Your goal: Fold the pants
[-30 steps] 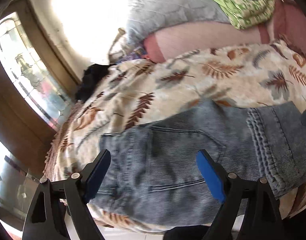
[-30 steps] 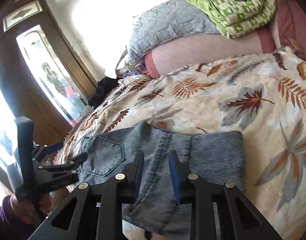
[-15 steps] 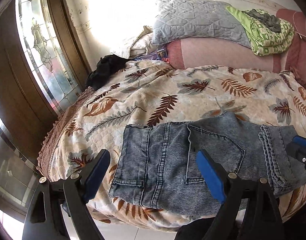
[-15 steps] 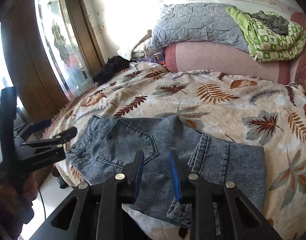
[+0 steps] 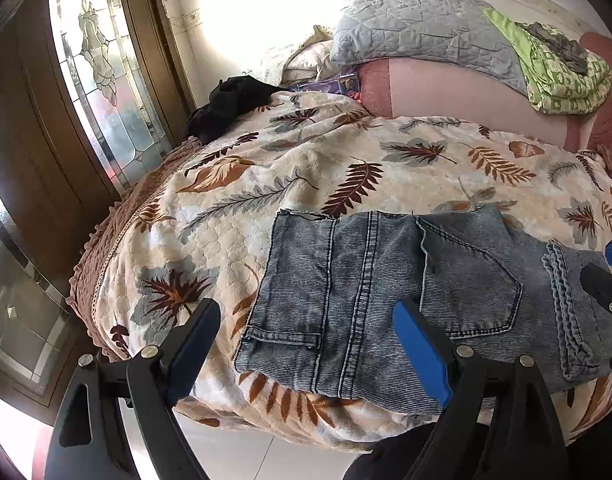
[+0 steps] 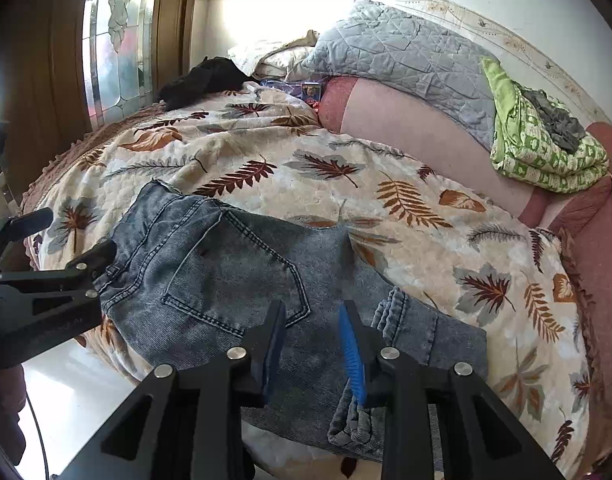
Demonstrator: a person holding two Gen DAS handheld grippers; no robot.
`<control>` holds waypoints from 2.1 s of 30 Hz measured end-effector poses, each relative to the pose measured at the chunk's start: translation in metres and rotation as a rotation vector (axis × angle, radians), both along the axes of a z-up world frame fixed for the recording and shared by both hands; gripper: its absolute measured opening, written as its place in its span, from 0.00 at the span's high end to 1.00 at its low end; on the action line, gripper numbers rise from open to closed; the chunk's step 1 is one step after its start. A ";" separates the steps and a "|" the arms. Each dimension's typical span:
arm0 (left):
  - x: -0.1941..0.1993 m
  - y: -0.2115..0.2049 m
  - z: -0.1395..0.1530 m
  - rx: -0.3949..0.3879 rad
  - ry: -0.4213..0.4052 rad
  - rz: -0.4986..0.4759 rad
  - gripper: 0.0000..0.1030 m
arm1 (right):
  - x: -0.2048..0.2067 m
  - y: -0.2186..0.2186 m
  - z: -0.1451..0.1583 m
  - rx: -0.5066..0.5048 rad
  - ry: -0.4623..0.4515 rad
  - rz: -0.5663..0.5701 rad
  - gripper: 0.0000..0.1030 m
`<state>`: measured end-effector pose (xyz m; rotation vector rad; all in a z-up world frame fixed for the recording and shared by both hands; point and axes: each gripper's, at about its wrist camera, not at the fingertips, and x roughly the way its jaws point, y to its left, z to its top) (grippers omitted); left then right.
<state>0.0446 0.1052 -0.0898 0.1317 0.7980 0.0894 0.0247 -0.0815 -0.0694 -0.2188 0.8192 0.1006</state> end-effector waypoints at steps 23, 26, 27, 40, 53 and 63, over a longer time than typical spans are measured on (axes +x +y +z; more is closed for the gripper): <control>-0.008 0.059 -0.039 0.024 0.111 0.126 0.14 | -0.001 0.000 0.007 -0.014 -0.037 -0.008 0.44; -0.010 0.080 -0.047 0.013 0.144 0.167 0.14 | 0.002 -0.005 -0.004 0.022 -0.002 -0.002 0.44; -0.011 0.087 -0.049 0.004 0.154 0.182 0.14 | 0.002 -0.007 -0.008 0.048 0.014 0.003 0.44; -0.006 0.111 -0.057 -0.164 0.213 0.217 0.14 | 0.005 -0.023 -0.040 0.196 0.110 -0.002 0.44; 0.012 0.088 -0.069 -0.284 0.225 0.147 0.14 | 0.004 -0.038 -0.044 0.192 0.106 -0.042 0.43; 0.045 0.085 -0.087 -0.441 0.262 0.099 0.14 | 0.004 -0.054 -0.048 0.201 0.105 -0.082 0.44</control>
